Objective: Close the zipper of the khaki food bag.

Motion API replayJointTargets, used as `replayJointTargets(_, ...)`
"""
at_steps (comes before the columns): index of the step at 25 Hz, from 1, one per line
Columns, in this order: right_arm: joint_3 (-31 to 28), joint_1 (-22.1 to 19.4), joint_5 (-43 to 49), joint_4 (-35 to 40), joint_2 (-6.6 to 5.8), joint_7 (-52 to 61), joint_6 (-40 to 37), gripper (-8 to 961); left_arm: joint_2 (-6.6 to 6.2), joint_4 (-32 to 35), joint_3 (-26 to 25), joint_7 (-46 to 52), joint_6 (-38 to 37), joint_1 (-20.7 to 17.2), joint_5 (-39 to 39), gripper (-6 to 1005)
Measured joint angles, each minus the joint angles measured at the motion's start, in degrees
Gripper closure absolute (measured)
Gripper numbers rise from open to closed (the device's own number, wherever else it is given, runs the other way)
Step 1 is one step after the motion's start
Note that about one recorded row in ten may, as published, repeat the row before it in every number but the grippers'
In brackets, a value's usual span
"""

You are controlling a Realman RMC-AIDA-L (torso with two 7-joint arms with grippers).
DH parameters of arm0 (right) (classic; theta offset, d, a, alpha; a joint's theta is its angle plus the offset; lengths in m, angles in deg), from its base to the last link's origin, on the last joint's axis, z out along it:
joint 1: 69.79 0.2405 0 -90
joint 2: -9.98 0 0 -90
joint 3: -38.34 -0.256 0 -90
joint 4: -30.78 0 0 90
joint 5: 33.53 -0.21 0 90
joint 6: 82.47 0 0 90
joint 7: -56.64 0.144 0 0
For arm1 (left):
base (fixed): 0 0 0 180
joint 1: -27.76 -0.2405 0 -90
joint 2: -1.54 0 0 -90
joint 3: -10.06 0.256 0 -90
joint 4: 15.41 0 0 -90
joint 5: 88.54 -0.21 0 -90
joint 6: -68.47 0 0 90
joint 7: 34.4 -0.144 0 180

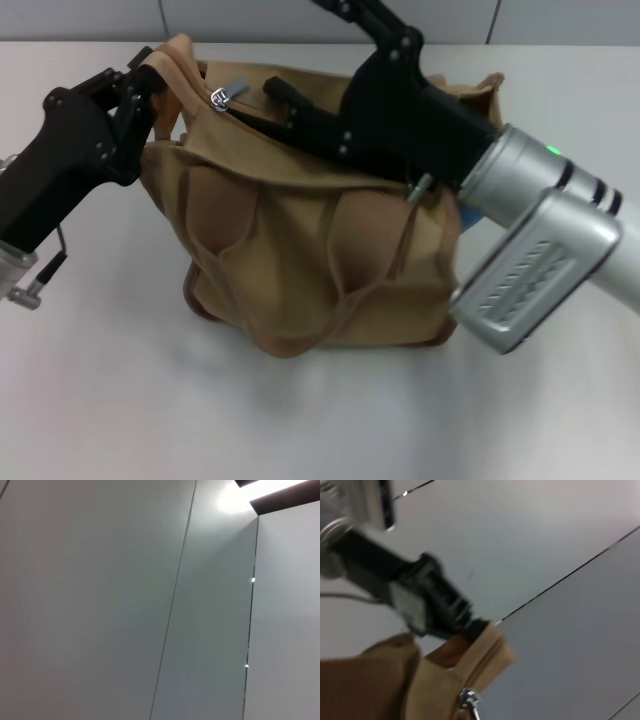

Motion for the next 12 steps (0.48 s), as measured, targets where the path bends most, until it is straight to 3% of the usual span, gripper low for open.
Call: replayJointTargets(12,-2.3,1.2,2.7,-3.9,0.00,-5.7,5.7,185,0.21,-1.6,0.2,0.0,0.5,3.1,-0.3,967)
